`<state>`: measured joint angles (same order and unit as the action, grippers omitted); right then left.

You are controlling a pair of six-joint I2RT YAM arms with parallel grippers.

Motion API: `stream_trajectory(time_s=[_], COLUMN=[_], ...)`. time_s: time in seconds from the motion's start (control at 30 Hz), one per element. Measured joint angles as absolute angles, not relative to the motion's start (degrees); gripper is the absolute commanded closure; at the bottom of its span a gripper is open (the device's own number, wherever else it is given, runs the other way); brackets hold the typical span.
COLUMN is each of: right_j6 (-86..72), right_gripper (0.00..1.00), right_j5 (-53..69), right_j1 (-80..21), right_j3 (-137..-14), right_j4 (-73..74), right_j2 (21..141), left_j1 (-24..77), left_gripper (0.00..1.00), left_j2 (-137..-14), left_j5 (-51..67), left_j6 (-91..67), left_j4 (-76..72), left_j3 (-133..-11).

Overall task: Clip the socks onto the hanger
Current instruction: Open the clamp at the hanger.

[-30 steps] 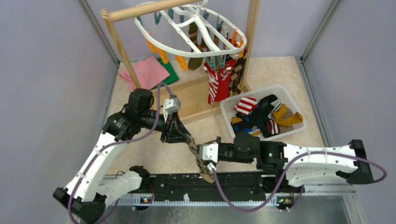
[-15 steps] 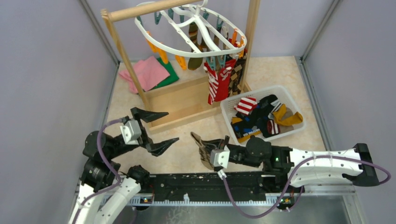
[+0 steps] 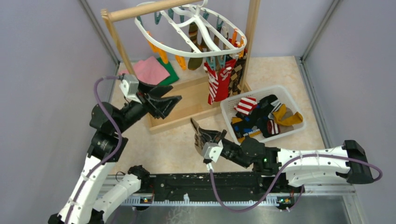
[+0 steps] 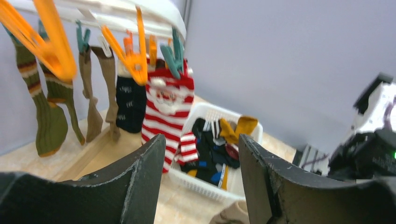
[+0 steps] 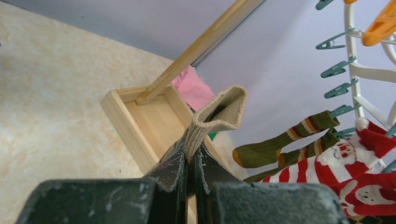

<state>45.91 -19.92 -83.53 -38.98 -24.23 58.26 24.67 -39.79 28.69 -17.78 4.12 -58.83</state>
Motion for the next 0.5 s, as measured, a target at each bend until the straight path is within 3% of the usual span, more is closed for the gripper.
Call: stream_trajectory(time_s=[0.5], right_j6=[43.9], right_gripper=[1.0], right_j5=[-21.9], right_j1=[-83.5], right_j3=[-37.0], right_j4=[-32.2], right_j2=[58.4], left_j1=[24.7], left_gripper=[0.28], left_j2=[-55.8], left_j5=[15.2], left_j6=[-27.3], left_j4=[8.4], left_j3=[-78.5])
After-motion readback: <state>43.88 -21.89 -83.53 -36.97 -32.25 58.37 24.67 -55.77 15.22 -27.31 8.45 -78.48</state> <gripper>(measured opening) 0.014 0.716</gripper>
